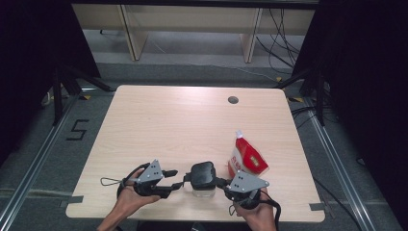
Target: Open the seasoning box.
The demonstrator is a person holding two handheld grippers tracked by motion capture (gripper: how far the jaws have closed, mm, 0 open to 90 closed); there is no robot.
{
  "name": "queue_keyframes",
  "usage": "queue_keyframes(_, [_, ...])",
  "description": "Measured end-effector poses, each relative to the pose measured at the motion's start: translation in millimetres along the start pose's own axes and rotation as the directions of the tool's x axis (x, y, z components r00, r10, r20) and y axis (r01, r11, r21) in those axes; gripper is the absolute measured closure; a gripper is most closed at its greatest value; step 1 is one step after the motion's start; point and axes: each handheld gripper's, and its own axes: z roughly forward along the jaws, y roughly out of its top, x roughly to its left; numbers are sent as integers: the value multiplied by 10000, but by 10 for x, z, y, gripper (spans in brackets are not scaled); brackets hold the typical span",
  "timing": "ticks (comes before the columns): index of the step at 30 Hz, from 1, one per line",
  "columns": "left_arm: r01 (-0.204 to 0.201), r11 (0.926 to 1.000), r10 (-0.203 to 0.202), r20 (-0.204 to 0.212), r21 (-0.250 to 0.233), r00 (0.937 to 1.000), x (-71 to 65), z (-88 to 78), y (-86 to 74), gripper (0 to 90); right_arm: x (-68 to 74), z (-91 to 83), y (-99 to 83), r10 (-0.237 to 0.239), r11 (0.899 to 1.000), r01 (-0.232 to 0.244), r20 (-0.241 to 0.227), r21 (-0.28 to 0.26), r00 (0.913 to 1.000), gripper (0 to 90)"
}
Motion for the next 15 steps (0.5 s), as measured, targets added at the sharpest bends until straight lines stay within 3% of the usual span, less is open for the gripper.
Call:
queue_keyframes(1, [-187,9997,185,77,188,9998,15,46,-22,524,5,-8,22,18,10000,-18,47,4,10000,899])
queue_keyframes(4, [-334,9994,331,280,82,9991,8,114,-28,531,9,3,53,-52,9999,52,24,-97,10000,899])
queue_keyframes(6, [-267,9996,264,343,105,9991,0,130,-30,555,9,6,66,-91,9999,90,-16,-114,10000,900])
queue_keyframes(7, [-433,9988,422,498,213,9979,-17,169,-30,580,30,14,93,164,9998,-165,-23,-137,9999,899])
queue_keyframes(8, [-433,9988,422,498,213,9979,-17,169,-30,594,30,14,93,164,9998,-165,-23,-137,9999,899])
queue_keyframes(9, [-440,9989,431,606,145,9972,-27,183,-32,594,17,20,109,-125,9998,124,-33,-152,9999,899])
queue_keyframes(10, [-514,9986,506,652,118,9966,-38,198,-30,645,36,34,130,34,9997,-34,-17,-230,10000,899])
queue_keyframes(11, [-565,9983,554,592,167,9967,-42,200,-28,650,27,44,140,-185,9995,184,-43,-270,9998,900])
queue_keyframes(15, [-547,9982,538,411,224,9977,-46,186,-30,727,38,59,190,-210,9993,207,-84,-317,9997,899])
